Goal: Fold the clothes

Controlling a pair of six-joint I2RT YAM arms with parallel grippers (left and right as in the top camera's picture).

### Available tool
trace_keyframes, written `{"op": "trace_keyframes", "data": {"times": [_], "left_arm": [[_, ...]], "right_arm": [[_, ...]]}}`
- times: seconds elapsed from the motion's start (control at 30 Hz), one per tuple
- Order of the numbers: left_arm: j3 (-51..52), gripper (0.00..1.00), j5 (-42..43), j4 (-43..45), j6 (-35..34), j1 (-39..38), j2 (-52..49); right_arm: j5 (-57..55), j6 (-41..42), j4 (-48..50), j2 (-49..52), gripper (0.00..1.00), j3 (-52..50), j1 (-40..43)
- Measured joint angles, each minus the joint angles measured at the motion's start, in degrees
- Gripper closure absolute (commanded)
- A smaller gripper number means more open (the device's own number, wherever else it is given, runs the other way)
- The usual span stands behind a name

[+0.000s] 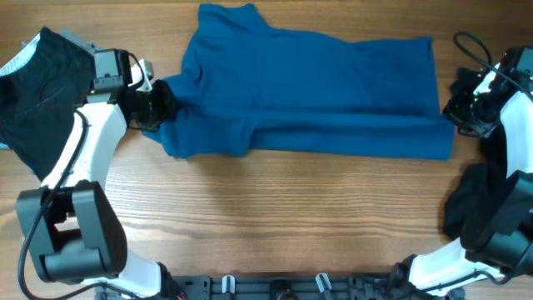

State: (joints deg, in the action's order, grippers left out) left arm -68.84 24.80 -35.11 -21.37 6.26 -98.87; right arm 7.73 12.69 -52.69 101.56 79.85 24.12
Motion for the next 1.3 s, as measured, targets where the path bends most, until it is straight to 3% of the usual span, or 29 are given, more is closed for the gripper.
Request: {"op": "trace_keyframes", "data": {"times": [0.1,0.13,0.17,0.2,0.23,0.4,0.57,0.63,0.77,0.87,0.97,1.0,1.07,1.3], "left_arm": [[0.00,0.95,-0.07,1.53,-0.50,0.00,-0.39],[0.00,0.67,-0.11,1.92,-0.85,-0.02,-0.83],[0.00,0.45,-0.09,1.99,-0.87,-0.02,-1.33],[0.00,0.35,-0.28,2.03,-1.09,-0.02,-1.53],[0.00,0.33,-0.48,2.14,-1.31,0.00,-1.53],[0.00,0.31,-0.44,-1.11,-1.29,-1.49,-1.55],[0.00,0.30,-1.51,-3.63,1.57,-11.10,-1.55],[0.00,0.31,-4.57,-5.22,2.08,-16.37,-1.55],[0.00,0.28,-9.51,-6.05,3.13,-24.85,-1.57],[0.00,0.28,-13.62,-6.05,3.32,-30.01,-3.08],[0.00,0.36,-17.05,-5.95,3.50,-32.54,-8.28],[0.00,0.46,-19.12,-5.97,3.63,-33.09,-9.66],[0.00,0.95,-23.78,-5.77,4.04,-33.75,-10.29],[-5.44,0.96,-35.82,-8.35,4.35,-33.66,-10.32]], "right_arm": [[0.00,-0.04,0.52,0.11,0.84,0.00,-1.11],[-0.04,-0.39,1.53,0.59,0.60,0.00,-1.27],[-0.02,-0.37,1.77,0.90,0.49,0.00,-1.29],[-0.04,-0.39,2.47,1.40,0.45,0.00,-1.46],[0.00,-0.52,2.51,1.62,0.44,0.00,-1.57],[-0.04,-0.61,1.31,3.91,0.44,0.00,-1.92],[-1.14,-0.61,1.60,4.44,0.46,-3.52,-1.92],[-1.97,-0.61,4.22,4.66,0.64,-8.09,-1.92],[-2.56,-0.42,8.92,4.90,0.80,-13.25,-1.92],[-2.67,-0.59,9.14,4.96,0.80,-13.51,-1.92],[-2.67,-0.59,9.18,4.96,0.80,-13.51,-1.92],[-2.67,-0.59,9.18,4.96,0.80,-13.51,-1.92],[-2.67,-0.59,9.22,4.96,0.80,-13.51,-1.92],[-2.67,-0.59,9.31,4.96,0.80,-13.51,-1.92]]}}
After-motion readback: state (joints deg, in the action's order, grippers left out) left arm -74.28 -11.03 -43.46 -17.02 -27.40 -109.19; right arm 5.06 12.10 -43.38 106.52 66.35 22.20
